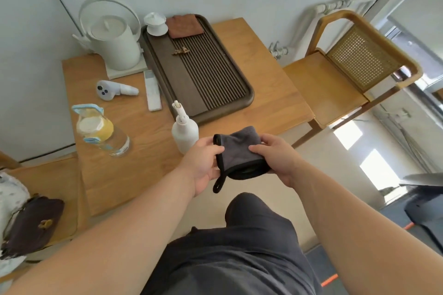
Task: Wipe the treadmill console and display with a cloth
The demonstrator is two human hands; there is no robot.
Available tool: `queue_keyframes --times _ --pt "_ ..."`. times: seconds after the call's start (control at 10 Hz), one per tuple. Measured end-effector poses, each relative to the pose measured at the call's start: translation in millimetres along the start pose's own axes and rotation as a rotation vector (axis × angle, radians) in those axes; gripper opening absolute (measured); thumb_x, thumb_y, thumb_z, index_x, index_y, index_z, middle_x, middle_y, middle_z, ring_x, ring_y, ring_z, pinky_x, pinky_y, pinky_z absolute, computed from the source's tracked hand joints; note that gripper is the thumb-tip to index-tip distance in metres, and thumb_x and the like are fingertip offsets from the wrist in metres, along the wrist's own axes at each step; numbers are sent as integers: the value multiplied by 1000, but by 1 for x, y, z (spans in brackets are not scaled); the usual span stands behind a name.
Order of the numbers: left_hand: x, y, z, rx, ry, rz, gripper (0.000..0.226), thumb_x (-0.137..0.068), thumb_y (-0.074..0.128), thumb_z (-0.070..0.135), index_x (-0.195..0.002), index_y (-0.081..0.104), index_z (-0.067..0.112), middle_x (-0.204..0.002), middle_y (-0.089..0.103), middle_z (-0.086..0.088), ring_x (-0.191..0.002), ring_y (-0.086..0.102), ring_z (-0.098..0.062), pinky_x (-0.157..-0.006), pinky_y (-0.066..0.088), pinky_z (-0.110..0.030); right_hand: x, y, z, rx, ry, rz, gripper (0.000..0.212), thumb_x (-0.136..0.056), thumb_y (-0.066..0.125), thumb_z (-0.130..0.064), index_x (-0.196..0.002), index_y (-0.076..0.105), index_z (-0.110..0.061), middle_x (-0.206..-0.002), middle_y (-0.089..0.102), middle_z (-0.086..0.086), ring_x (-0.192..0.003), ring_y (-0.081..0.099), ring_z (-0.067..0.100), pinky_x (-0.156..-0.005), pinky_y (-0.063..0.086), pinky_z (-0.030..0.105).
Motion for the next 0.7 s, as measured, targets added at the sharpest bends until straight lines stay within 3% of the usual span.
queue_keyframes --times 0.1,0.2,0.3,0.4,0.5,0.6,0.7 --pt "-19 6 9 -13 1 15 45 -98 49 1 -138 51 21 -126 67 -11 -109 70 -30 -87 60 -46 -28 -7 -3 16 16 41 18 -99 61 -18 -115 69 -24 -105 77 7 -98 74 29 -90 61 52" --pt "-38 15 19 -44 25 47 41 -96 48 0 -125 61 25 -119 70 -6 -109 69 -26 -96 57 -47 -65 -6 -2 41 36 47 21 -99 60 -17 -116 68 -25 -106 76 6 -98 73 28 -90 61 52" --pt "-62 22 24 -96 24 95 51 -83 59 14 -132 58 29 -128 69 -3 -117 66 -24 -101 53 -50 -101 -5 -2 83 50 0 26 -100 60 -23 -126 65 -26 -114 74 5 -104 70 25 -96 58 50" --pt "-82 24 21 -169 -7 141 84 -76 67 30 -153 33 36 -157 43 5 -141 45 -23 -116 37 -48 -127 -5 -4 158 56 -49 53 -102 60 -33 -152 45 -26 -141 61 5 -126 59 28 -107 50 46" --pt "-79 29 26 -299 -18 235 71 -98 54 18 -160 20 24 -161 33 3 -147 32 -22 -114 28 -37 -139 -10 -5 300 47 -84 60 -103 59 -32 -157 37 -23 -153 51 6 -136 50 30 -102 46 40" --pt "-82 28 25 -325 6 268 59 -100 52 18 -155 33 23 -152 46 1 -132 44 -17 -103 34 -33 -140 -13 -3 320 62 -112 53 -103 59 -31 -153 43 -22 -150 52 7 -130 52 27 -91 44 35" --pt "-81 29 31 -343 2 264 52 -100 51 25 -150 39 28 -150 47 -1 -134 46 -23 -111 40 -44 -136 -16 -14 318 37 -82 51 -102 60 -34 -149 48 -22 -145 55 7 -120 54 23 -89 44 35"
Point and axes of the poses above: each hand's wrist, its own x-axis away from the middle knuckle, its own y-axis out of the palm, z = x × y, the point moved 5 cm from there along -x, towards the middle knuckle
